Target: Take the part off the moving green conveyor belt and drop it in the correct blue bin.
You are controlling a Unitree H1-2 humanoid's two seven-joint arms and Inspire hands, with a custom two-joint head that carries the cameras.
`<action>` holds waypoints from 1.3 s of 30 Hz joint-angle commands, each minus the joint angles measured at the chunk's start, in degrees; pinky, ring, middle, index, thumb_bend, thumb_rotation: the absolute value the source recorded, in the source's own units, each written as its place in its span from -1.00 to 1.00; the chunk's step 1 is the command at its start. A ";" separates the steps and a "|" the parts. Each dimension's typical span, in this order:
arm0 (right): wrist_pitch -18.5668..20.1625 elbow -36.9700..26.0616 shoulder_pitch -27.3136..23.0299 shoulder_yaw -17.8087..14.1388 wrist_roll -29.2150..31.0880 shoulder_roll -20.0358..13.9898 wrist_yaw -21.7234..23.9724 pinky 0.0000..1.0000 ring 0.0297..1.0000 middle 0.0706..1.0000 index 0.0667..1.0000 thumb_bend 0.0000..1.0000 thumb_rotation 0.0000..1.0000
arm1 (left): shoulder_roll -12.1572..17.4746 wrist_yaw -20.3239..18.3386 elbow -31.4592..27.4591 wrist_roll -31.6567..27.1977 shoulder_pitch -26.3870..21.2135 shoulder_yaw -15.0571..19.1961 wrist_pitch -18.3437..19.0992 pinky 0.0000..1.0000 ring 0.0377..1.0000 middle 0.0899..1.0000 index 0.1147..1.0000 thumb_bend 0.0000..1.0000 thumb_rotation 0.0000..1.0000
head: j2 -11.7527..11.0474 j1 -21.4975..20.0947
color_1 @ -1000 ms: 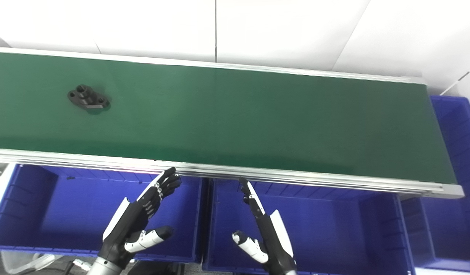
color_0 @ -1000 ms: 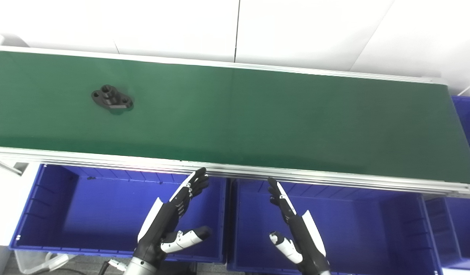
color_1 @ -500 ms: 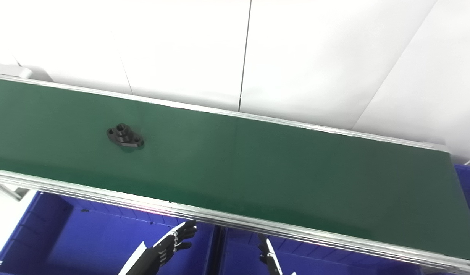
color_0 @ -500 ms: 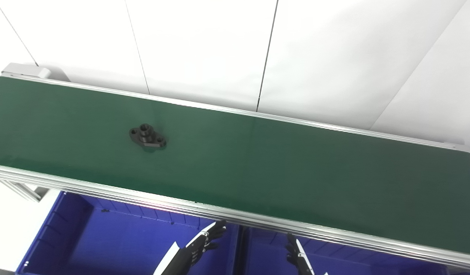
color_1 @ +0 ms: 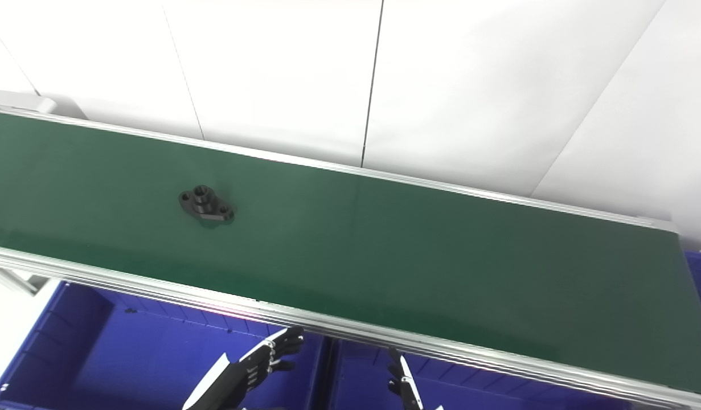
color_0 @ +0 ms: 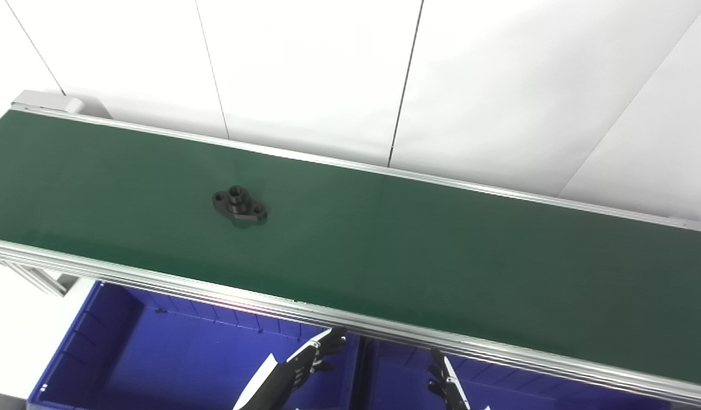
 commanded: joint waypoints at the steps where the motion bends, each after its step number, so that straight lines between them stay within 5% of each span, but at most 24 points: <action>1: -3.48 -0.53 -0.43 0.31 0.49 -0.19 -1.19 0.78 0.91 0.98 0.97 0.70 1.00 | -0.09 0.03 -0.38 -0.06 -0.23 -0.32 -2.04 0.63 0.79 0.79 0.79 0.64 0.28 | -0.32 -0.24; 12: -3.49 0.99 -1.32 0.96 0.98 -0.88 -1.45 0.82 0.91 0.97 0.96 0.70 0.96 | -0.50 0.45 1.52 -0.03 -0.76 -0.17 -3.84 0.56 0.76 0.79 0.78 0.65 0.27 | -1.98 -0.92; 24: -3.47 -0.46 -1.09 1.54 1.91 -1.27 -1.21 0.73 0.85 0.93 0.93 0.69 0.93 | -0.56 0.54 0.45 -0.04 -0.36 -0.08 -3.01 0.57 0.76 0.78 0.77 0.64 0.28 | -1.32 -1.58; 39: -3.48 -15.18 1.62 2.43 -0.71 -3.74 -3.40 0.59 0.75 0.80 0.85 0.58 0.65 | 0.03 0.30 -0.55 0.26 0.49 -0.13 -3.18 0.56 0.79 0.81 0.79 0.63 0.29 | -0.75 -2.24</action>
